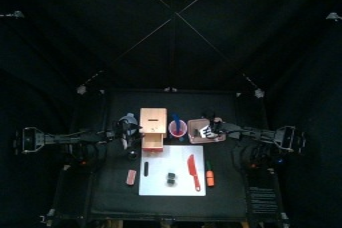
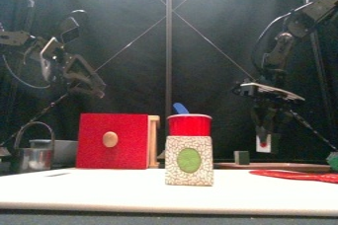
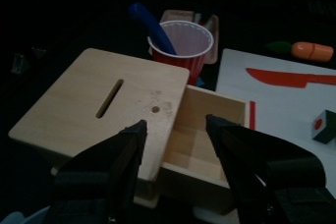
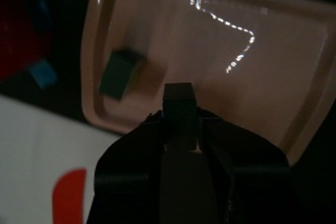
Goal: Place sushi on board then cut the sushi with the knife then place the pieces on the plate
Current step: Place the 4 sushi pieces on the plate
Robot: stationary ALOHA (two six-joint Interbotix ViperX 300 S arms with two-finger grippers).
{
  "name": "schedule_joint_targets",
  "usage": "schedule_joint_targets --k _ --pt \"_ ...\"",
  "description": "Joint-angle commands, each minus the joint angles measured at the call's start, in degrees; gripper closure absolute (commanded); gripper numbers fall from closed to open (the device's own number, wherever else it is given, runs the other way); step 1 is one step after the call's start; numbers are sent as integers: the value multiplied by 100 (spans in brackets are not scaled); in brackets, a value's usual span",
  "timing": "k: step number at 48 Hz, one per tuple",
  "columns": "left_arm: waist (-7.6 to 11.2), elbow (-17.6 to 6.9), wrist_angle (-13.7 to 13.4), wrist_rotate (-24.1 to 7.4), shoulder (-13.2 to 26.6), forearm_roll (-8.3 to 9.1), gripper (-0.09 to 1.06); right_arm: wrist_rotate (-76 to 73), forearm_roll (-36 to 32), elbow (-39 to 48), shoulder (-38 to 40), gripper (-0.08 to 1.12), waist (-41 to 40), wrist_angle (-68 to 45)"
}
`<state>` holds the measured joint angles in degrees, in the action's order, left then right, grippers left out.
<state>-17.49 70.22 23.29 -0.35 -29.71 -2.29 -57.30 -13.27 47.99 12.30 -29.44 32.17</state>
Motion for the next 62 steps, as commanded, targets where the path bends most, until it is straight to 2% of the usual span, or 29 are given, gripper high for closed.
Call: schedule_joint_targets --k 1,17,36,51,62 --pt "-18 -62 44 -18 0 -18 10 -114 44 -62 -44 52 -9 -97" --pt "-114 -35 44 -18 0 193 10 -167 563 -97 -352 52 18 -132" --pt "-167 62 44 -18 0 220 10 -185 659 -193 -439 51 62 -229" --pt "-202 176 44 -18 0 255 10 -185 633 -246 -510 31 18 -44" --pt "-281 193 44 -18 -35 334 10 -176 633 -369 -510 27 0 44"
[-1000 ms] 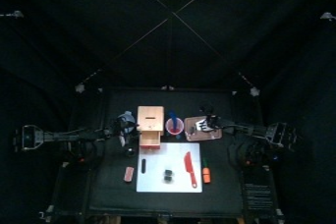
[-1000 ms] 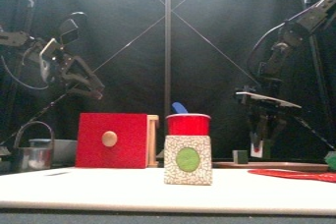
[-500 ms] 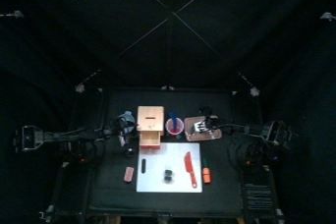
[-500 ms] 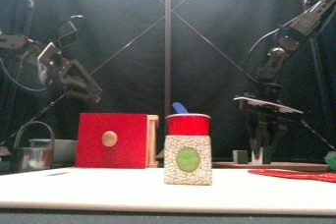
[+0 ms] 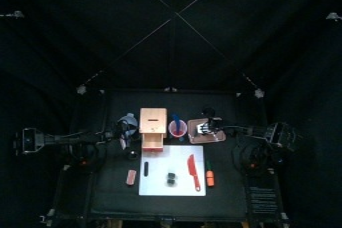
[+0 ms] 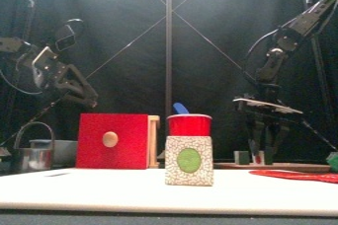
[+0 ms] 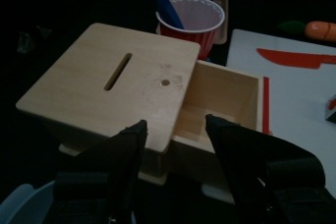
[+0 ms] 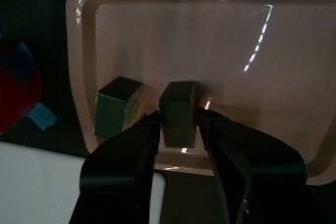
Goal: Place sushi on board then cut the sushi with the knife then place the pieces on the plate
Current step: Place the 4 sushi pieces on the plate
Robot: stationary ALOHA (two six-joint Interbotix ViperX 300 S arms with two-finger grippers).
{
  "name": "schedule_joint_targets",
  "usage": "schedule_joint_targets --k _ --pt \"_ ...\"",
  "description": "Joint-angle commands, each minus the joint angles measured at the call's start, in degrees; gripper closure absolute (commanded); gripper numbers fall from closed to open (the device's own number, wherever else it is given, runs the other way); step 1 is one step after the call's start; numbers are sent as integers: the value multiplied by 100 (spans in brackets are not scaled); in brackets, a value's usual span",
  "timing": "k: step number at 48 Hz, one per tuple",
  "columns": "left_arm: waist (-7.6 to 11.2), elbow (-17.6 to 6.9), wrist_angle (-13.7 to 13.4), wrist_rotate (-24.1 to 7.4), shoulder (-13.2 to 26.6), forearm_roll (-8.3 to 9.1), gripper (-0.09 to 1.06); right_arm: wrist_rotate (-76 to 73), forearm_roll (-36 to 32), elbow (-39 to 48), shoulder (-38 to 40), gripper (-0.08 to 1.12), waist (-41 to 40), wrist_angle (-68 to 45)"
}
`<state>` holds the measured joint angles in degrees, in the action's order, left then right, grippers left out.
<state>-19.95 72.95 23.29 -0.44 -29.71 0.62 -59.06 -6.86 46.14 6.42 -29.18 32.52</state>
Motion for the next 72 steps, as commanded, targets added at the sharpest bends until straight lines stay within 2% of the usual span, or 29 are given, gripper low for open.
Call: schedule_joint_targets --k 1,12,29,38,44,52,61,72 --pt "-35 -79 44 -9 -35 44 10 0 -9 -202 79 27 -26 9" --pt "-44 -79 44 -9 -44 44 10 70 -9 -413 308 27 -26 255" --pt "-35 -202 44 0 -53 35 10 97 -158 -352 1477 27 35 940" --pt "-26 -272 44 9 -53 35 10 501 -114 -97 1837 27 940 475" --pt "-18 -387 44 0 -62 44 10 1072 79 -202 1626 27 1854 79" --pt "0 -545 18 9 -53 26 10 1793 475 -756 984 27 2540 114" --pt "97 -589 18 35 -53 9 10 3129 1107 -1828 0 27 2830 773" --pt "132 -536 18 26 -53 -123 10 4808 1591 -2979 -1134 27 2944 1002"
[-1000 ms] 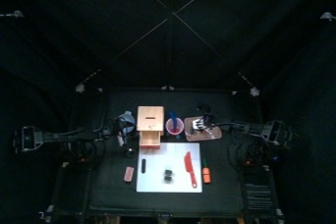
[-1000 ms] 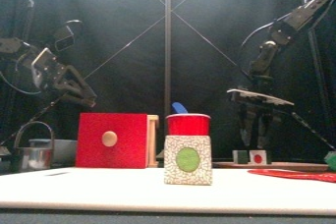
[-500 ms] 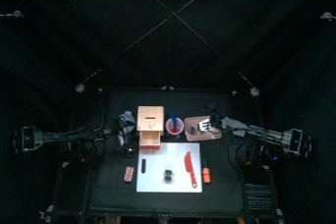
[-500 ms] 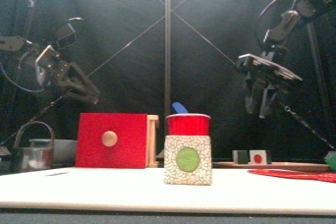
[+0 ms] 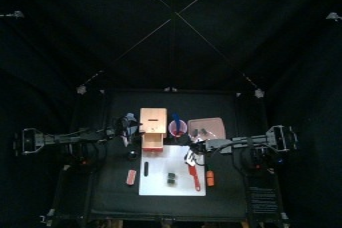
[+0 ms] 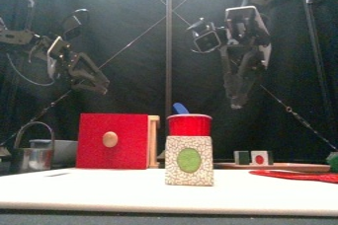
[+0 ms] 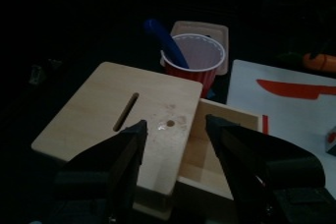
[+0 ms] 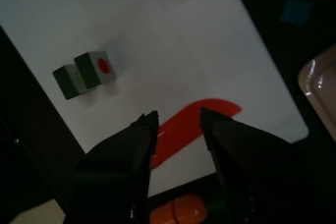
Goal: Place sushi on board then cut the sushi with the knife then place the pieces on the plate
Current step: Place the 4 sushi pieces on the plate
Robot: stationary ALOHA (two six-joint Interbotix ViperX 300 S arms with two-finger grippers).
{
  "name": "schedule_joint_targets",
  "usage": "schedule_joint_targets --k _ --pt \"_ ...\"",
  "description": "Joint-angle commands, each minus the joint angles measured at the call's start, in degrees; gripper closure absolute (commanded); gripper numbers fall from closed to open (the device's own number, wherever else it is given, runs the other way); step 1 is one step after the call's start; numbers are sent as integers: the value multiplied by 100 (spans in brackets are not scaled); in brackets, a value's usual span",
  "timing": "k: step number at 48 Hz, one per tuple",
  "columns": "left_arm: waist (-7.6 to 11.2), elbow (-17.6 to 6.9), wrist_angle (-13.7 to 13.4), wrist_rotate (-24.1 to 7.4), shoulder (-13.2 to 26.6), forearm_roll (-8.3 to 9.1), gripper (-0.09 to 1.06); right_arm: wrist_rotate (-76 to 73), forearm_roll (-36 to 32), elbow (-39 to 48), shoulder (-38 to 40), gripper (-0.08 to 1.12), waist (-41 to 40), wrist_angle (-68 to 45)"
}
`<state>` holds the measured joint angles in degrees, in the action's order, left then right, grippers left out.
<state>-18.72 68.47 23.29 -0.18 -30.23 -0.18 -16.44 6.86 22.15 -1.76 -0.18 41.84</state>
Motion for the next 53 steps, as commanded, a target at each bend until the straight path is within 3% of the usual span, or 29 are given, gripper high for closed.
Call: schedule_joint_targets --k 1,17,53 --pt "9 -88 18 9 0 -53 10 633 272 -659 -396 27 53 88" --pt "9 88 0 0 -9 -105 10 1063 387 -1459 -1310 27 527 176" --pt "9 105 9 9 0 -237 10 984 158 -1591 -1538 28 721 483"
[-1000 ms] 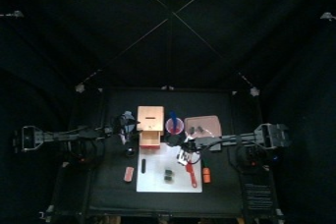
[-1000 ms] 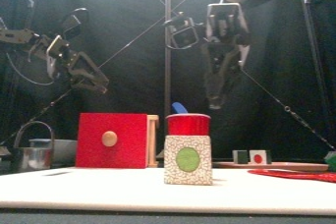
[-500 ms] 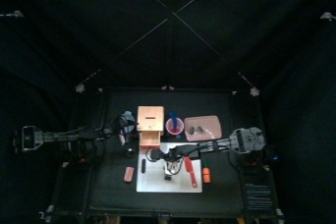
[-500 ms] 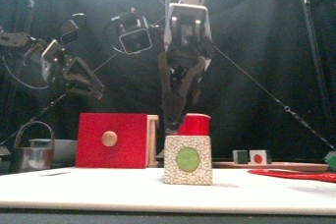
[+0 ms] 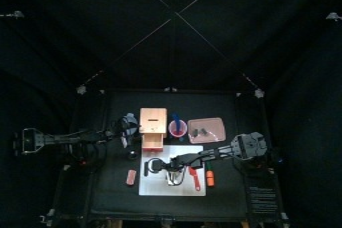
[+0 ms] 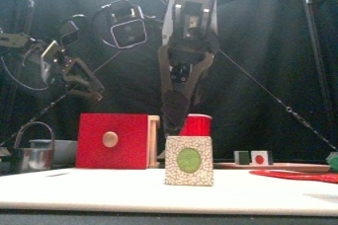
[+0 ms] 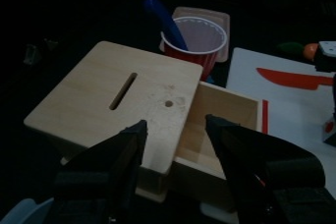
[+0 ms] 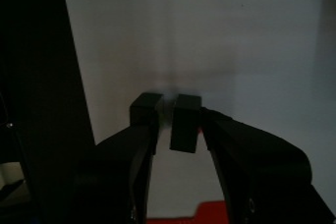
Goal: Place sushi on board then cut the sushi with the knife then place the pieces on the plate
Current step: Place the 4 sushi pieces on the plate
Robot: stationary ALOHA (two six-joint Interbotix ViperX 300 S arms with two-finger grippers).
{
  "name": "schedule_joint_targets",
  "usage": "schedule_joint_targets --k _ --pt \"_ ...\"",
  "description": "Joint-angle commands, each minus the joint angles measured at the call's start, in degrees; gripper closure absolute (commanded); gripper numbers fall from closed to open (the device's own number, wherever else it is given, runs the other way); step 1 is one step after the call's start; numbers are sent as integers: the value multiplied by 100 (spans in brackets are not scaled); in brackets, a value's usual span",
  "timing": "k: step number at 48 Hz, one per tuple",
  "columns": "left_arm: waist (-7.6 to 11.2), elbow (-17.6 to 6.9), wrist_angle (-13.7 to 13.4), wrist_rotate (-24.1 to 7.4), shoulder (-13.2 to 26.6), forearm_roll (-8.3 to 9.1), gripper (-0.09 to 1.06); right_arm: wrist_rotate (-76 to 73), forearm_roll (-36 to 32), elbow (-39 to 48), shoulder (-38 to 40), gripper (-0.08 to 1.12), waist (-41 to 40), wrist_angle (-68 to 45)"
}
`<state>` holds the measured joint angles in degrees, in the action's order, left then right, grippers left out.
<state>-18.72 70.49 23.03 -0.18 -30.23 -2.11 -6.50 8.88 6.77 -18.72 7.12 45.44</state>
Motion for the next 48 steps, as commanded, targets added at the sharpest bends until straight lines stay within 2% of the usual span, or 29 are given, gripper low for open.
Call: schedule_joint_targets --k 1,29,43,48 --pt "9 -97 26 9 0 -53 10 -9 -44 -44 158 28 -9 132" --pt "9 -79 26 18 0 -70 10 0 -53 -18 -158 29 -35 97" --pt "26 -70 35 9 -9 -97 10 -18 -44 44 18 50 -97 220" --pt "18 -70 26 9 -9 -97 10 -123 -53 290 299 52 -246 299"
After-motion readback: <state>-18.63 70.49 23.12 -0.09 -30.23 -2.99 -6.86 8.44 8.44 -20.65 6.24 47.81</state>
